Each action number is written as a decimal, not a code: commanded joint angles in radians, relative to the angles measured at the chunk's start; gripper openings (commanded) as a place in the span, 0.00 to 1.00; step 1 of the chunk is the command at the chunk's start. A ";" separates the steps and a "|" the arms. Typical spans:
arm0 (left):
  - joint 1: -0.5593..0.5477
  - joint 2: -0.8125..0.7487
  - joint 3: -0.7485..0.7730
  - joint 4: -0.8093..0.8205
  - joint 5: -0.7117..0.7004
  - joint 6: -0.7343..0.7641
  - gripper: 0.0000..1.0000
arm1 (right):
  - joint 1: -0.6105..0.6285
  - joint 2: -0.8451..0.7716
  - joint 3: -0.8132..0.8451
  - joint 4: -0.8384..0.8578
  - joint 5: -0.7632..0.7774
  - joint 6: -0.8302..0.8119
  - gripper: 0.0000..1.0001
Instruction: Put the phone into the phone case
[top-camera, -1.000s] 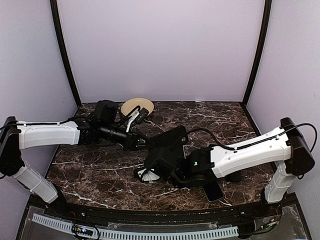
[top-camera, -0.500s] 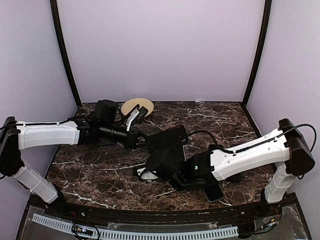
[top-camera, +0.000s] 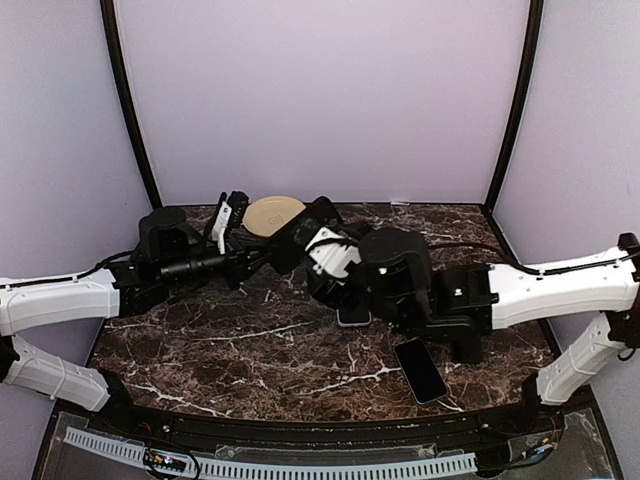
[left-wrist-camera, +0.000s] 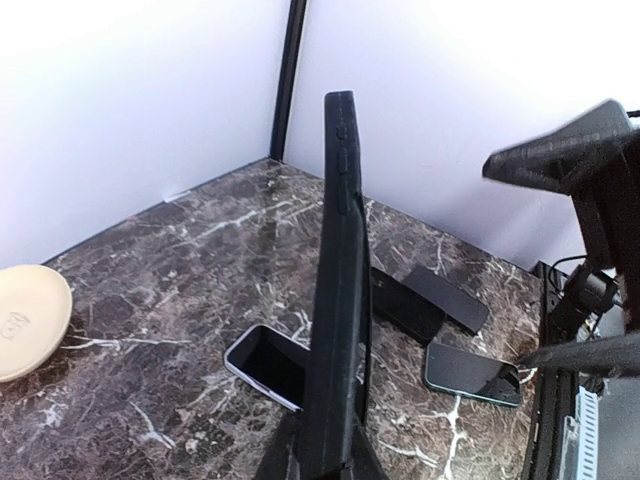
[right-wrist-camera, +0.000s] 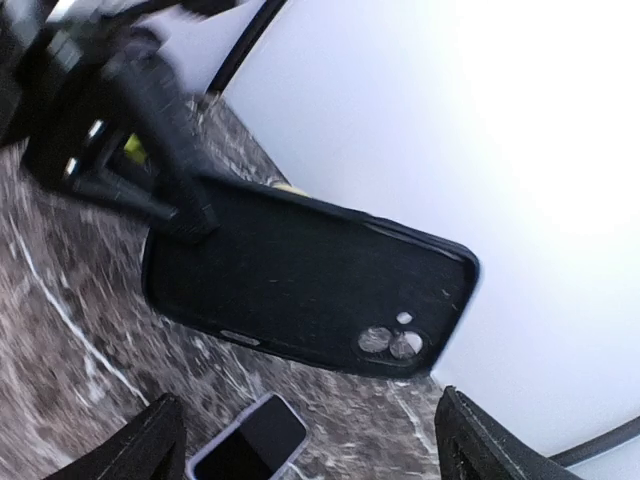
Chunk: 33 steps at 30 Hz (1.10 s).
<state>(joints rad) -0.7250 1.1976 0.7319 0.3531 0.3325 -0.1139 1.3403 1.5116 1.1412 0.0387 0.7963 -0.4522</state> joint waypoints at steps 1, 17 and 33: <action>-0.004 -0.065 -0.060 0.175 -0.126 0.009 0.00 | -0.101 -0.142 -0.104 0.243 -0.285 0.465 0.89; -0.004 -0.123 -0.178 0.394 -0.135 -0.045 0.00 | -0.269 0.027 -0.211 0.823 -0.608 1.050 0.97; -0.004 -0.099 -0.165 0.403 -0.021 -0.078 0.00 | -0.346 0.120 -0.080 0.811 -0.888 1.043 0.07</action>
<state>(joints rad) -0.7250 1.0966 0.5648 0.7208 0.2562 -0.1768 1.0046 1.6627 1.0317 0.8352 -0.0082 0.6350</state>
